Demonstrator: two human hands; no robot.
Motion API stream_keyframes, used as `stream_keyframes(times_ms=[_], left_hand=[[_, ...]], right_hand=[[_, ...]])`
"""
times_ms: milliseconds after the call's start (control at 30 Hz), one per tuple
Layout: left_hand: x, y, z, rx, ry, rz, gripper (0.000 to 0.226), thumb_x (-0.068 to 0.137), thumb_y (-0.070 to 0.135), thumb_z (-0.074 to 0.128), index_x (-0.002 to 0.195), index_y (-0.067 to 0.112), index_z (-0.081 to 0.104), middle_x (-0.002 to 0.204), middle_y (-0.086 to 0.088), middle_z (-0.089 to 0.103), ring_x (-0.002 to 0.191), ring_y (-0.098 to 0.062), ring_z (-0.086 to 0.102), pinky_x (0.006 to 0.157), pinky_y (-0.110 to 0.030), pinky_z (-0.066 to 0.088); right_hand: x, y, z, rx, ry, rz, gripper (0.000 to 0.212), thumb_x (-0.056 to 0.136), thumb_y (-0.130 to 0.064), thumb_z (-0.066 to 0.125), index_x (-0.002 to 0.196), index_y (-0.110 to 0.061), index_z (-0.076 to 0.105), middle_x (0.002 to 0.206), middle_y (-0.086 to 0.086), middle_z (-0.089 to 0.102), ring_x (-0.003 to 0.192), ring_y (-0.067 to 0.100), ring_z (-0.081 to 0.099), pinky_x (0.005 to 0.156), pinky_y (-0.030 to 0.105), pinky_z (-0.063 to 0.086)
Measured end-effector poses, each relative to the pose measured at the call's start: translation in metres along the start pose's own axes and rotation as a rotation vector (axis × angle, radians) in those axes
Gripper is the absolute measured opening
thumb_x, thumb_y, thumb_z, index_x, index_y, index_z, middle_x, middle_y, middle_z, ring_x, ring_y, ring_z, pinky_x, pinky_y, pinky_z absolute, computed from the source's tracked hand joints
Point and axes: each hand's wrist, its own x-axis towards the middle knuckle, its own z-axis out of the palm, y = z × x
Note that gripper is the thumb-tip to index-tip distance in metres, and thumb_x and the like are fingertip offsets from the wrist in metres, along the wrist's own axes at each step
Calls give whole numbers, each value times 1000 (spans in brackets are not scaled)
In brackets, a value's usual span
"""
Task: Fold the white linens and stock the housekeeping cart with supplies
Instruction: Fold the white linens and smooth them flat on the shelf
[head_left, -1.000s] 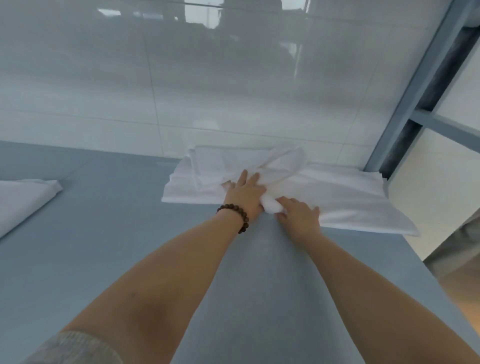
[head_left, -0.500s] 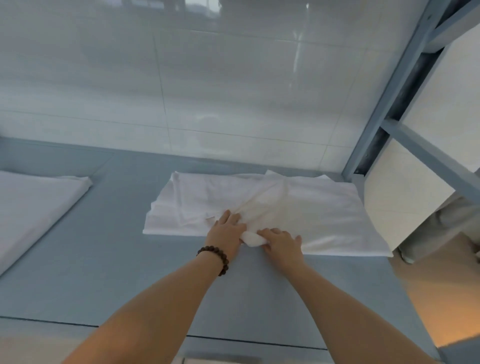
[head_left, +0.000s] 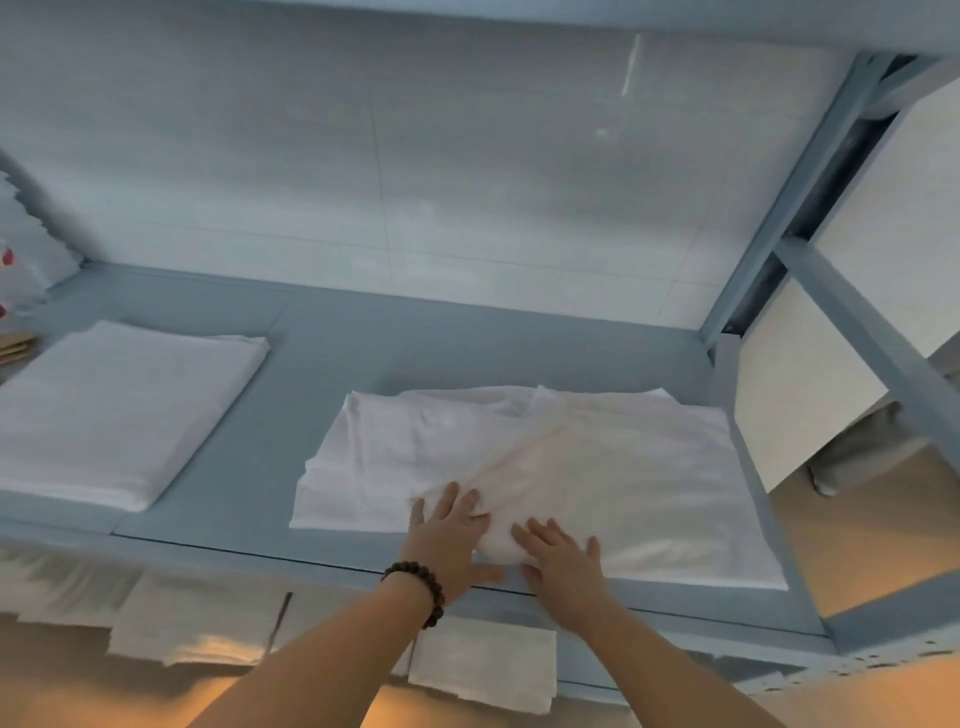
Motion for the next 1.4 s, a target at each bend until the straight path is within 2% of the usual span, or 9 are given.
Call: stream_keyframes(times_ms=[100, 200, 367, 467, 567, 633, 833, 1067, 1400], left_hand=[[-12, 3, -11, 94, 143, -18, 82, 79, 81, 20, 145, 32, 28, 152, 5, 30, 141, -22, 25, 113, -55, 6], [-6, 3, -29, 40, 360, -48, 82, 82, 77, 22, 146, 27, 26, 147, 3, 38, 131, -22, 39, 112, -50, 18], [30, -8, -53, -17, 259, -83, 89, 86, 63, 47, 152, 26, 0, 161, 1, 3, 147, -24, 3, 116, -53, 6], [54, -15, -60, 3, 169, -106, 79, 90, 51, 52, 151, 24, 11, 161, 3, -9, 147, -24, -10, 116, -54, 1], [68, -19, -61, 64, 148, -91, 49, 98, 25, 42, 146, 30, 31, 161, 3, 3, 148, -24, -8, 118, -54, 1], [70, -22, -63, 88, 143, -70, 55, 97, 9, 31, 146, 34, 32, 160, 4, 16, 148, -21, -1, 119, -50, 0], [58, -43, -99, 36, 288, 40, 62, 88, -4, 33, 137, 30, 46, 144, 14, 45, 141, -8, 27, 117, -32, 4], [25, -73, -154, -20, 457, 141, 50, 82, -8, 43, 119, 21, 61, 110, -2, 68, 92, -30, 58, 87, -34, 42], [-11, -85, -204, 2, 588, 282, 41, 77, -13, 48, 104, 12, 67, 90, -9, 69, 71, -35, 59, 64, -42, 49]], right_hand=[[-14, -14, 7, 15, -2, -9, 51, 102, -32, 34, 150, -40, 15, 159, -13, 10, 147, 11, 5, 113, 58, 7], [-25, -27, 16, 46, 0, -9, 53, 101, -32, 34, 150, -38, 15, 160, -12, 10, 147, 12, 4, 114, 58, 4], [-21, -31, 1, 105, -13, 5, 46, 98, -41, 34, 144, -36, 32, 154, -9, 30, 142, 16, 25, 114, 51, 16], [-9, -26, -22, 171, 241, -7, 34, 95, -37, 42, 125, -27, 57, 126, -4, 59, 116, 19, 52, 98, 35, 39], [6, -19, -43, 218, 486, -26, 28, 90, -29, 55, 116, -20, 60, 122, 1, 54, 111, 22, 51, 88, 36, 45], [18, -13, -59, 225, 549, -27, 44, 86, -30, 61, 128, -21, 51, 135, 4, 42, 121, 25, 43, 92, 40, 45], [62, -2, -108, 106, 257, -163, 98, 78, -47, 72, 150, -39, 5, 159, -12, 5, 147, 17, 2, 114, 58, 15], [90, -16, -138, 47, 31, -305, 74, 67, -50, 79, 133, -31, 49, 126, -3, 54, 121, 22, 43, 105, 51, 31], [92, -3, -141, 5, 106, -276, 59, 74, -44, 76, 124, -19, 57, 147, -4, 40, 143, 15, 21, 113, 55, 14]])
